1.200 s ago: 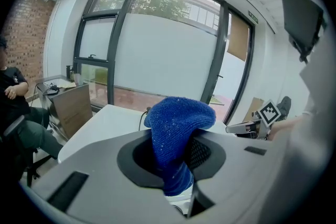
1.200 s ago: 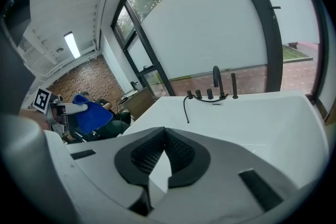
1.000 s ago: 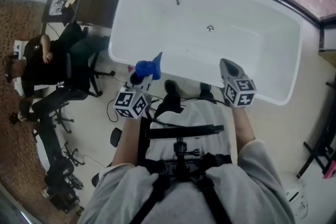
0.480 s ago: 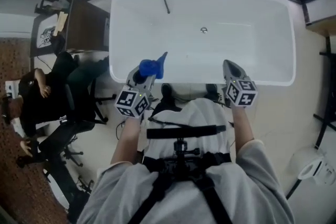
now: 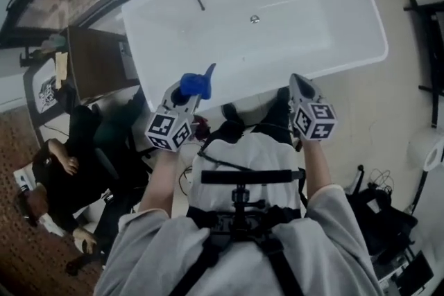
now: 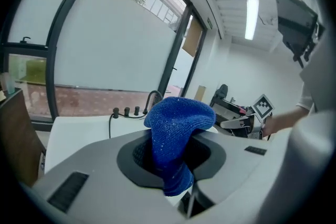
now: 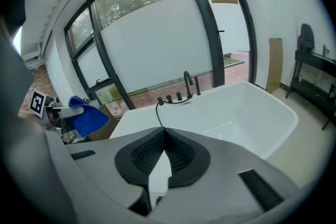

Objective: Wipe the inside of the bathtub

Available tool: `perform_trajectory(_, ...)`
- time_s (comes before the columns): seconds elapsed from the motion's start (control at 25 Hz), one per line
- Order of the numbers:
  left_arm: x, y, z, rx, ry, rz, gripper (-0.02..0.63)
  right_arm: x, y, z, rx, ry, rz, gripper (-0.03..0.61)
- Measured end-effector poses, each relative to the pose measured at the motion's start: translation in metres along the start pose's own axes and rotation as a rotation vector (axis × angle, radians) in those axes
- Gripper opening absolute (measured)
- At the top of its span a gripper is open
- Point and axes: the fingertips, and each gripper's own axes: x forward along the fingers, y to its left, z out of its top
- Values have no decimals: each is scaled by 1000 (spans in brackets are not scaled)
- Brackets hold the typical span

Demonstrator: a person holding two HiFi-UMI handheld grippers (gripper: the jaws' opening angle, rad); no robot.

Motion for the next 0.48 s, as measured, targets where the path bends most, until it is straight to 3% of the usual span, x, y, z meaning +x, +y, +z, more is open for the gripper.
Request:
perform_trajectory(0.24,34,-32,-10,53,73,-141,86,-28,-7,-25,67,-12,-68,9)
perform_trajectory(0.48,60,-70,-24,98,115,-173,86,-41,-31,-51,104,-15,-68,9)
